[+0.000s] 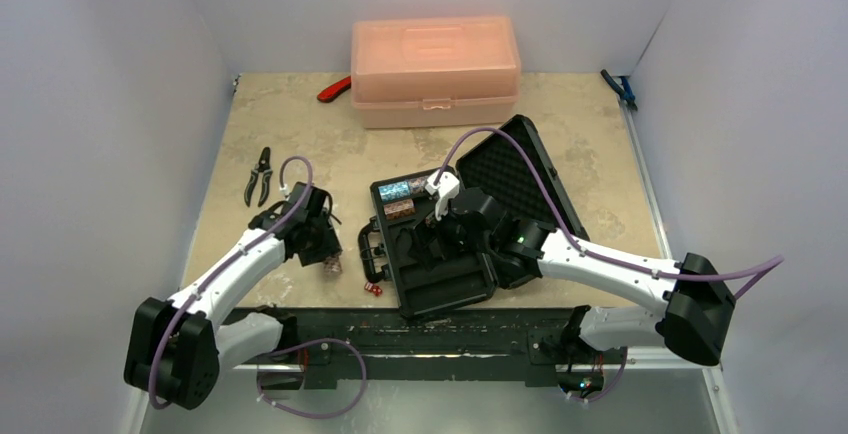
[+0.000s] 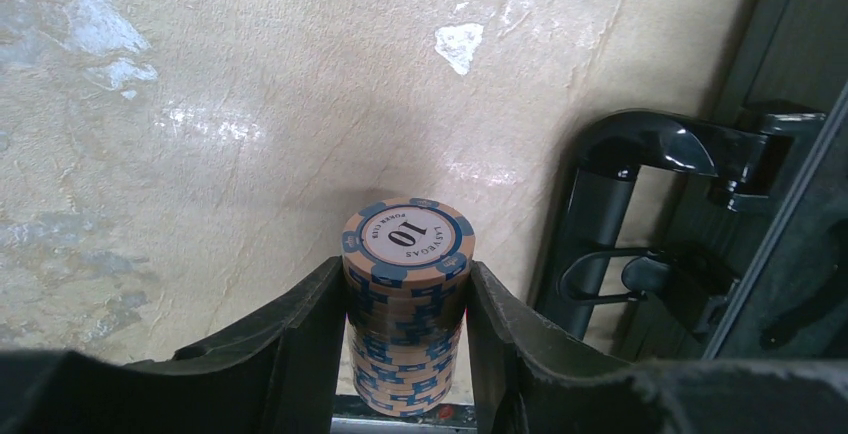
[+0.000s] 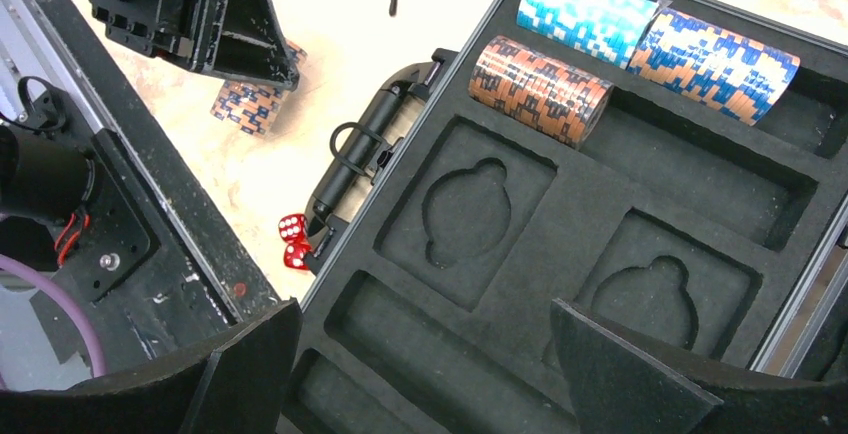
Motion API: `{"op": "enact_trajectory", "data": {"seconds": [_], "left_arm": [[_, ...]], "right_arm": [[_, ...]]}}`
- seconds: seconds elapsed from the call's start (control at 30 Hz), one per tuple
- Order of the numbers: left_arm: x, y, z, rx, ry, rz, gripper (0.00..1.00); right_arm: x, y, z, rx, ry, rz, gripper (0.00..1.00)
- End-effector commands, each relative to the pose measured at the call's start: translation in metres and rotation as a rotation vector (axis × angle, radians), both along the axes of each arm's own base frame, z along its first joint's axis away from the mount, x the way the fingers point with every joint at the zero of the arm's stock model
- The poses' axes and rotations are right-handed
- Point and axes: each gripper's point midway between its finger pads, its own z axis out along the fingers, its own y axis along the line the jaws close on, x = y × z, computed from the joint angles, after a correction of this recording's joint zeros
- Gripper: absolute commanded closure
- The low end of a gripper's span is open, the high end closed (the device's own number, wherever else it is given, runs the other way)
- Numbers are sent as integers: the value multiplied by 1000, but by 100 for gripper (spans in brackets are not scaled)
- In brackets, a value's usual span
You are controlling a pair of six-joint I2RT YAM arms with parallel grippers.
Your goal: Pack up texas hold em set
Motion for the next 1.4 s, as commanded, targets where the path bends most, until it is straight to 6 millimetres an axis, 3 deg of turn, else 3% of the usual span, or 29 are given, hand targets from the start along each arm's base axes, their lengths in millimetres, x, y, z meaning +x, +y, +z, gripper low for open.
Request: {"op": "enact_trajectory", "data": {"seconds": [0.0,0.23,0.6,0.77,1.37], "left_arm": [[14,-8,31,-45,-91,-27,100],[17,-14,56,-91,-175,-52,100],[21,-33,101,-218,-329,-129,100],[20,-48,123,-292,-413,-188,100],[3,-123,182,-502,-600,-495,100]], "right_arm": [[4,8,7,57,10,-32,1],[4,10,11,95,11,-44,1],[-2,5,54,300,-52,-62,1],[-6,3,72,392,-71,-61,1],[-24,24,85,540,18,26,1]]}}
